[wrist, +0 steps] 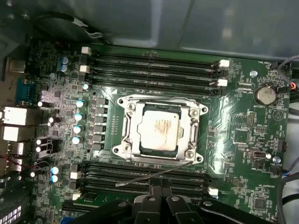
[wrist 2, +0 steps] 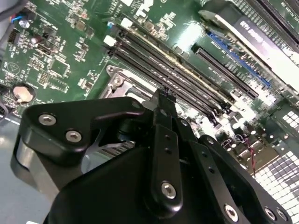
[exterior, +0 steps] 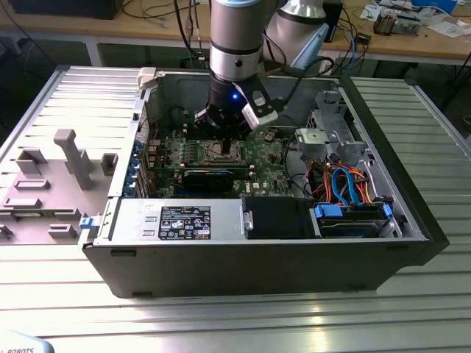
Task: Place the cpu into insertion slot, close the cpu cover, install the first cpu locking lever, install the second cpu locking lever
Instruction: 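Install the second cpu locking lever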
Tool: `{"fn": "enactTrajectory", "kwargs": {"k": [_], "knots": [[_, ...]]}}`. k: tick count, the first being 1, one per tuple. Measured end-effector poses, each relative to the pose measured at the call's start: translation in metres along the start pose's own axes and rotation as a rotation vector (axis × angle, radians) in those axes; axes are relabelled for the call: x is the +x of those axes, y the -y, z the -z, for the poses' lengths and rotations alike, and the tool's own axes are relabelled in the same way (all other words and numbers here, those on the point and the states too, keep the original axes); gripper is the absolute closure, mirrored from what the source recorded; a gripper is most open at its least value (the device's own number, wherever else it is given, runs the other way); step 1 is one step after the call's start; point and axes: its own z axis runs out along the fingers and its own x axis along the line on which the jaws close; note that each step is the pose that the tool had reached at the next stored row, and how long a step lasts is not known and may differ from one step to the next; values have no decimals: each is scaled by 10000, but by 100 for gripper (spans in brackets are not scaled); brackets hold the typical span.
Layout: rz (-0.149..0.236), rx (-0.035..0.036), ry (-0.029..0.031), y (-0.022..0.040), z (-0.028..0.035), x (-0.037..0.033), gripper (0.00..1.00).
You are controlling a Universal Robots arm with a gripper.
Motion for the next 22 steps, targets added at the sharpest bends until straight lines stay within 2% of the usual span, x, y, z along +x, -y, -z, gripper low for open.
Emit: {"fn": "enactTrajectory", "kwargs": {"k": [4,5,7,12,15,17,19,22], "knots": [[5,-206,20,112,-44,126,89],[7,-313,32,143,-64,193,89],[31,-454,46,139,-96,258,89],[99,-567,55,133,-159,326,89],[143,-591,62,140,-166,343,89],[153,-588,72,144,-126,348,89],[154,-587,73,144,-46,350,89],[155,-588,74,144,13,350,89]]}}
